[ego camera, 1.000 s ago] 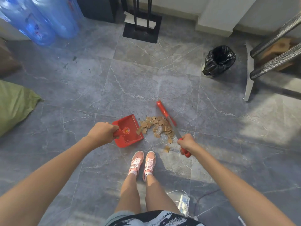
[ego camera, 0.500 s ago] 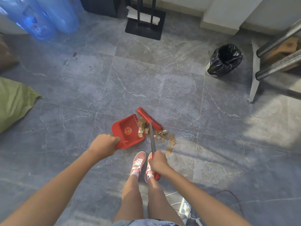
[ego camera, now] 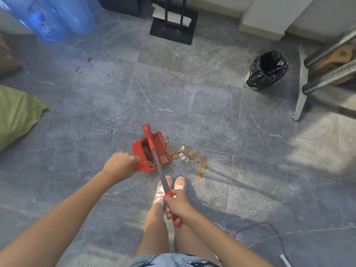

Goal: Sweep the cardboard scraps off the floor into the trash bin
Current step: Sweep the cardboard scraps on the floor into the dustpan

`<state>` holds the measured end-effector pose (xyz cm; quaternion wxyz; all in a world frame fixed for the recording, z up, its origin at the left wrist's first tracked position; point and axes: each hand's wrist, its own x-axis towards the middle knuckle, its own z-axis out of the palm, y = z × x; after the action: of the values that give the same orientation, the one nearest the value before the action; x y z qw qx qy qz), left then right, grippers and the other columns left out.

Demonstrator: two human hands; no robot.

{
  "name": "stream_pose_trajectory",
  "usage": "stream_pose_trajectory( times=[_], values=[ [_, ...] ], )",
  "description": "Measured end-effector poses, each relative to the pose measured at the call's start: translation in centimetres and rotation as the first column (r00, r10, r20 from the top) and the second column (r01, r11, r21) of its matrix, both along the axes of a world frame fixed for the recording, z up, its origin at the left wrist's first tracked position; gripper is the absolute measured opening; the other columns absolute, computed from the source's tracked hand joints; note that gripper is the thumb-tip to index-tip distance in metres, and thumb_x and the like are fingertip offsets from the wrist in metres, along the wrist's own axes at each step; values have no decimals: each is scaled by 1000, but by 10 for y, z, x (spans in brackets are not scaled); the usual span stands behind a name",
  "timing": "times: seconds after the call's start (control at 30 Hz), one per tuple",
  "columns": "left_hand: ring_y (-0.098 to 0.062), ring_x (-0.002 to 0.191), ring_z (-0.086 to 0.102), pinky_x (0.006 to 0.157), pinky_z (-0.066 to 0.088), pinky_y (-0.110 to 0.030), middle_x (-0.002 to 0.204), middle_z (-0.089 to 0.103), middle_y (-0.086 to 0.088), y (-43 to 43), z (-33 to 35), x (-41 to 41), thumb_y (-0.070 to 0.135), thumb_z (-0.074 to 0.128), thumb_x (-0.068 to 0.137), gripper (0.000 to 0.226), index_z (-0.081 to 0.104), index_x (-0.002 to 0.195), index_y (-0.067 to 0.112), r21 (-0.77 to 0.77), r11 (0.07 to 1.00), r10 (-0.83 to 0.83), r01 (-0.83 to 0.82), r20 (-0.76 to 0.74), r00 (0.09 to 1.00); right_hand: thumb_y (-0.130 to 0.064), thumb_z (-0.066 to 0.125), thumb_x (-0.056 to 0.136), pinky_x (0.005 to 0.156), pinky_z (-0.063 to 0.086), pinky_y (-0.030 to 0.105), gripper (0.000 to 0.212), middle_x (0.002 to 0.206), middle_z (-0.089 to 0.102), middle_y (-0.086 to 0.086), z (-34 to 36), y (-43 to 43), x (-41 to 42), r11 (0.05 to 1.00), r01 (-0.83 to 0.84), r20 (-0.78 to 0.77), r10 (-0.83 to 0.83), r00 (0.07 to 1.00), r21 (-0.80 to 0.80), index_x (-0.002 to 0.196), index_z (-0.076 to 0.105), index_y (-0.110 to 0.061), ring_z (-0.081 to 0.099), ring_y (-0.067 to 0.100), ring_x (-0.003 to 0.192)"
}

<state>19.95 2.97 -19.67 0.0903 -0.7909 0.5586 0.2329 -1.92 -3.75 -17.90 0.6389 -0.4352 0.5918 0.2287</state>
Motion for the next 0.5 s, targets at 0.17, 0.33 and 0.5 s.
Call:
stream_pose_trajectory(
  times=[0.17, 0.33, 0.5],
  values=[
    [-34, 53, 63, 47, 41, -30, 57, 65, -9, 16, 5, 11, 35, 75, 76, 25, 62, 71, 13, -73, 997, 8, -7, 4, 1000, -1, 43, 93, 31, 30, 14, 16, 49, 39, 5, 26, -45, -40, 972, 218, 16, -220, 975, 89, 80, 52, -6, 36, 8, 30],
    [-33, 75, 66, 56, 36, -29, 74, 69, -7, 22, 26, 25, 47, 64, 82, 31, 64, 80, 16, -21, 996, 86, -85, 22, 996, 4, 43, 94, 29, 32, 14, 16, 55, 42, 8, 58, -92, -67, 967, 236, 26, -239, 971, 99, 87, 55, -3, 38, 8, 29],
    [-33, 56, 63, 48, 36, -29, 56, 63, -6, 37, 31, 22, 37, 79, 72, 32, 59, 65, 13, -150, 975, 164, -163, -5, 987, 5, 42, 95, 27, 32, 14, 29, 58, 41, 10, 83, -127, -72, 976, 213, 14, -214, 977, 33, 122, 52, 9, 38, 7, 27]
  ],
)
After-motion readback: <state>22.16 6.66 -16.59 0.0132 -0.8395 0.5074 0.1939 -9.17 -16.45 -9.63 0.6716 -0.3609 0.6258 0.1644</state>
